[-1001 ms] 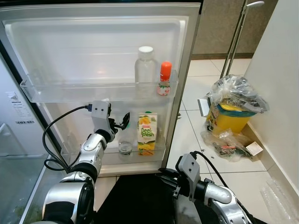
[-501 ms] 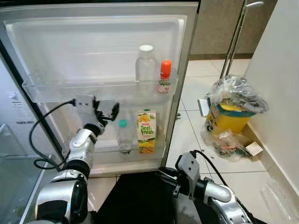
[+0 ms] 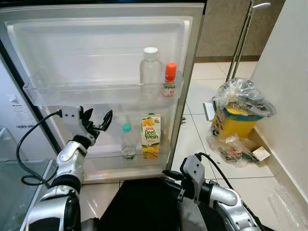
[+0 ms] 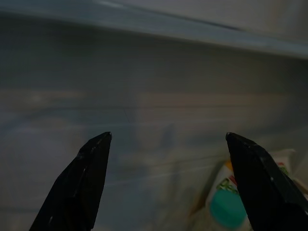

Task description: Restocking fridge

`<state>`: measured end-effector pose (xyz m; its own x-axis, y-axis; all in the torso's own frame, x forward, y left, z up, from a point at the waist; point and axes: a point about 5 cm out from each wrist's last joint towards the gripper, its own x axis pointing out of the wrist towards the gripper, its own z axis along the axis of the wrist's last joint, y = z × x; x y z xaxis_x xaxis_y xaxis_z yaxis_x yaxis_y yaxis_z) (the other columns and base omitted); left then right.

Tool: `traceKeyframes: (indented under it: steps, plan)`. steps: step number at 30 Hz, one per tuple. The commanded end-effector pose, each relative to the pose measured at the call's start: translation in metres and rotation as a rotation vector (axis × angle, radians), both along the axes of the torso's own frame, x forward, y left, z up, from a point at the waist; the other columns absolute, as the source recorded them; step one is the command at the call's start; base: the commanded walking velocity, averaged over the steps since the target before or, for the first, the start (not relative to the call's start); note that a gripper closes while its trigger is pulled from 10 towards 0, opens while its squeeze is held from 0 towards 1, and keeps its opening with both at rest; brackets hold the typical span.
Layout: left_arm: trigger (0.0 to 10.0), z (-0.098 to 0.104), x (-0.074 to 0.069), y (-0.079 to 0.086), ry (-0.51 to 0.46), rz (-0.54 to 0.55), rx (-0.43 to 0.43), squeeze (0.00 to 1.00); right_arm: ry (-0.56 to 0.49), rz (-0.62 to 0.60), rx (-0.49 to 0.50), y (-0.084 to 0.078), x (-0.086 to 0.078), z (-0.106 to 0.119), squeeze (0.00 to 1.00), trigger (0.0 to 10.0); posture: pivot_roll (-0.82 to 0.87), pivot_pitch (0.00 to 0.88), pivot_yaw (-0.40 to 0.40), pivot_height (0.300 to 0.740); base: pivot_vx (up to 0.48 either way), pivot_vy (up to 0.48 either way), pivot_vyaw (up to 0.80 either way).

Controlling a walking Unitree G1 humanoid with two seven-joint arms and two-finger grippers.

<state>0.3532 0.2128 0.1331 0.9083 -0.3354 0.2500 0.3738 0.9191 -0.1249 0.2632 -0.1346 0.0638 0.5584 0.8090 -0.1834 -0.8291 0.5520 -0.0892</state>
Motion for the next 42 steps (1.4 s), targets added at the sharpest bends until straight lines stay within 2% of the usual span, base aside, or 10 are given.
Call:
traceKeyframes:
  steps: [1,12,15,19,21,23,29,36,39,42]
  plan:
    - [10.0,0.001,-0.003,0.008,-0.002,-0.003,0.002,0.00,0.007,0.009,0.008,0.002,-0.001,-0.001,0.00,10.0,-0.14,0.039,-0.003,0.480,0.000,0.000,0.00]
    - [10.0,-0.033,-0.045,0.039,0.085,-0.148,-0.009,0.00,0.001,0.016,0.011,0.001,0.003,0.000,0.00,10.0,-0.11,0.030,-0.007,0.480,0.000,0.000,0.00]
    - [10.0,-0.043,-0.054,0.046,0.125,-0.137,-0.019,0.00,-0.003,0.015,0.011,0.001,0.004,0.001,0.00,10.0,-0.11,0.028,-0.005,0.480,0.000,0.000,0.00]
    - [10.0,-0.079,-0.089,0.066,0.266,-0.076,-0.078,0.00,-0.010,0.017,0.013,0.000,0.006,0.003,0.00,10.0,-0.10,0.021,-0.008,0.480,0.000,0.000,0.00]
    - [10.0,-0.079,-0.089,0.066,0.266,-0.076,-0.078,0.00,-0.010,0.017,0.013,0.000,0.006,0.003,0.00,10.0,-0.10,0.021,-0.008,0.480,0.000,0.000,0.00]
    - [10.0,-0.098,-0.107,0.070,0.340,-0.045,-0.117,0.00,-0.011,0.020,0.013,0.000,0.006,0.003,0.00,10.0,-0.10,0.017,-0.009,0.480,0.000,0.000,0.00]
    - [10.0,-0.116,-0.125,0.070,0.419,-0.018,-0.157,0.00,-0.004,0.020,0.008,-0.002,0.007,0.001,0.00,10.0,-0.10,0.016,-0.011,0.480,0.000,0.000,0.00]
    - [10.0,-0.156,-0.160,0.066,0.635,0.122,-0.211,0.00,0.102,-0.112,-0.079,-0.031,0.000,-0.031,0.00,10.0,-0.10,0.000,-0.020,0.480,0.000,0.000,0.00]
    - [10.0,-0.161,-0.164,0.065,0.668,0.146,-0.208,0.00,0.126,-0.150,-0.093,-0.037,-0.003,-0.038,0.00,10.0,-0.11,0.000,-0.020,0.480,0.000,0.000,0.00]
    - [10.0,-0.176,-0.179,0.062,0.770,0.200,-0.192,0.00,0.217,-0.288,-0.141,-0.058,-0.011,-0.058,0.00,10.0,-0.11,0.000,-0.026,0.480,0.000,0.000,0.00]
